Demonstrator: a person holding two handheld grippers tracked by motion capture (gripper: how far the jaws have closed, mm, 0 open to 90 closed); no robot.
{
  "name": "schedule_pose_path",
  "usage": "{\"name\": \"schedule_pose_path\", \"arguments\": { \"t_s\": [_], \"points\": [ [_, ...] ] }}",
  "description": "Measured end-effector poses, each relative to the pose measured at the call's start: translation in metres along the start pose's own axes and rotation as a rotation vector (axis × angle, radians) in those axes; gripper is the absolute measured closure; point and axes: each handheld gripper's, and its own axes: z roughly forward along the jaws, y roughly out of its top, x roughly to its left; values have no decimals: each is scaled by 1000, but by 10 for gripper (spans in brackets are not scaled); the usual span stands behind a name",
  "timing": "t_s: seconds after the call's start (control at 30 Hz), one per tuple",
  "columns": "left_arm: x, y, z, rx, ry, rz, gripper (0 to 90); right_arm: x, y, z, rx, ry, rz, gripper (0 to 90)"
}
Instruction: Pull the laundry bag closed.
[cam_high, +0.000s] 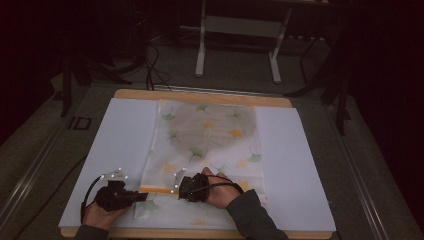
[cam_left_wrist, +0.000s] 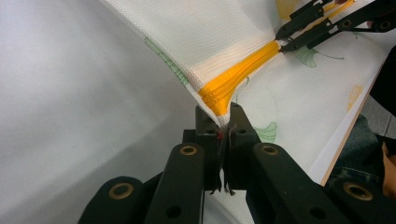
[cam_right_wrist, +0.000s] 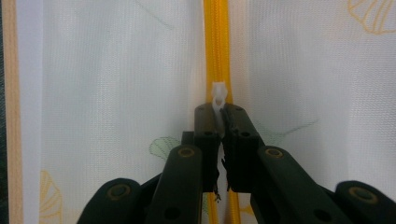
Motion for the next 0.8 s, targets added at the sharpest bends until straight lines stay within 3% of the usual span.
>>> {"name": "schedule_pose_path", "arguments": {
  "t_s": [0.8],
  "points": [
    [1,-1,-1,-1,0,-5,870,-2,-20,-8,38,-9,16,851]
  ]
}}
